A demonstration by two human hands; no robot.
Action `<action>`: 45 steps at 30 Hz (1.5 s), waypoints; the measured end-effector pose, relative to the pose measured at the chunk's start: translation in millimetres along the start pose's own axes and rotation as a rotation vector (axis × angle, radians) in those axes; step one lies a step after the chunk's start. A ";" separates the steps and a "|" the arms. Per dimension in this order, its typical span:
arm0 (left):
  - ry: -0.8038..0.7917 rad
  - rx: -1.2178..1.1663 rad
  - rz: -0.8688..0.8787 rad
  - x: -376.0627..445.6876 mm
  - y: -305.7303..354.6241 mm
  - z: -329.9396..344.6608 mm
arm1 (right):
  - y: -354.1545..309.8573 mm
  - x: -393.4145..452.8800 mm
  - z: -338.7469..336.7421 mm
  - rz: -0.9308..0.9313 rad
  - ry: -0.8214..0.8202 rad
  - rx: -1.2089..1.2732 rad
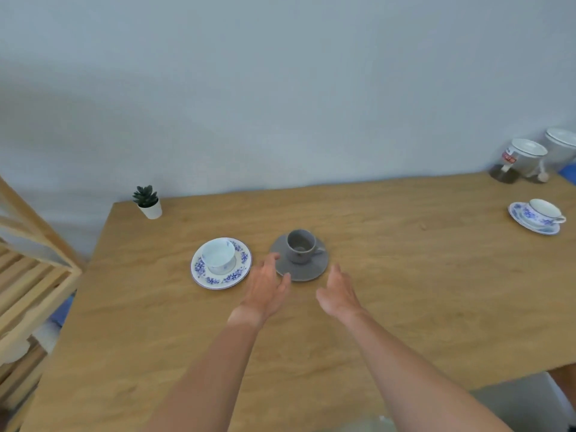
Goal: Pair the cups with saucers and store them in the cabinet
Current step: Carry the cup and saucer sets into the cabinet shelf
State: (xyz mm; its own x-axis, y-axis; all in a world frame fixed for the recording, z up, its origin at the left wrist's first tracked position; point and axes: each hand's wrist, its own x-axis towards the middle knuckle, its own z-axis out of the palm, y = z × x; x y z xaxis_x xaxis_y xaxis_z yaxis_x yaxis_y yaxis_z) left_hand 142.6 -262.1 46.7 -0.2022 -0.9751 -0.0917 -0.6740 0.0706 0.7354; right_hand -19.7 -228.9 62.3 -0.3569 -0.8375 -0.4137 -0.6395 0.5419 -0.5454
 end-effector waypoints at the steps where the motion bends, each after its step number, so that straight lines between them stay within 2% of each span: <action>1: -0.015 -0.005 -0.011 12.2 2.9 2.9 | -4.1 11.8 3.3 0.058 0.004 0.066; 5: -0.052 -0.016 -0.090 55.6 3.9 19.3 | -8.0 52.3 26.7 0.162 0.070 0.360; 9: -0.070 -0.017 -0.095 81.9 1.6 33.2 | -7.0 70.6 30.8 0.171 0.109 0.482; 16: -0.093 -0.105 -0.058 103.5 -9.9 38.1 | -1.4 87.9 19.6 0.180 0.048 0.538; 23: -0.196 -0.252 -0.039 87.8 -8.7 28.2 | 8.0 85.8 6.9 0.160 -0.040 0.430; 28: -0.258 -0.280 -0.020 56.9 -9.9 27.7 | 27.0 61.9 4.4 0.195 -0.137 0.498; 35: -0.223 -0.368 0.008 -9.1 -6.0 35.1 | 60.2 12.5 7.0 0.159 -0.199 0.596; 42: -0.147 -0.391 0.038 -105.4 -2.3 55.6 | 106.1 -66.7 10.1 0.097 -0.209 0.608; 45: -0.161 -0.404 0.045 -159.8 2.6 67.0 | 135.6 -111.2 12.4 0.092 -0.205 0.588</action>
State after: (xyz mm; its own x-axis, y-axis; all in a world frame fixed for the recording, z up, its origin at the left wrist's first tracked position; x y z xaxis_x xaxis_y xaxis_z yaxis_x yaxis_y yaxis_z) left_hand 125.6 -91.9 18.2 -0.3545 -0.9255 -0.1335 -0.3360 -0.0071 0.9418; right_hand -58.3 -61.4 25.2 -0.2179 -0.7870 -0.5772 -0.1102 0.6075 -0.7867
